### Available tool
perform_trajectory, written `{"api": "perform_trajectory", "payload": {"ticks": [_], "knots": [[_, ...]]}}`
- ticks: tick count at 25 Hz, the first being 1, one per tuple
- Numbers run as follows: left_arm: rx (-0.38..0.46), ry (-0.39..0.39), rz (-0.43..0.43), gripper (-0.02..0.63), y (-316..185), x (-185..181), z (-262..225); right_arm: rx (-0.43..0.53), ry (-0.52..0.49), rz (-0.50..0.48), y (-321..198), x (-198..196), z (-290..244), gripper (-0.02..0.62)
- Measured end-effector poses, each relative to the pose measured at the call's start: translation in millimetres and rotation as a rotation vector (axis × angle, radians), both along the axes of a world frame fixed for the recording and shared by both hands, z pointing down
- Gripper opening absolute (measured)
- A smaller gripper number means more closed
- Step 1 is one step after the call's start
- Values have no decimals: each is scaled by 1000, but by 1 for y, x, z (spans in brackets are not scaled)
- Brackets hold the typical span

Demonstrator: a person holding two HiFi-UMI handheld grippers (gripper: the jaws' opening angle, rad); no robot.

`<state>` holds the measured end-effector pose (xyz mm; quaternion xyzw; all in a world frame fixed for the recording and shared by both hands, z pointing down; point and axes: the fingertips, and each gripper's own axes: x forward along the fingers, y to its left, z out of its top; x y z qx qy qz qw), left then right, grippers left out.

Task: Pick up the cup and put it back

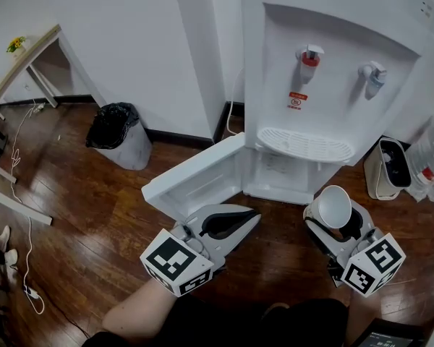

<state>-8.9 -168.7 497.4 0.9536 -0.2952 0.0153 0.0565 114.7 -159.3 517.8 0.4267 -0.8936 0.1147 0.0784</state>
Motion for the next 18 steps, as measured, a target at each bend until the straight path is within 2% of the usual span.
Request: {"api": "perform_trajectory", "payload": {"ticks": [18], "knots": [[-22, 2, 28, 1, -3, 4, 8, 7, 3, -29, 0, -4, 7, 319]]}}
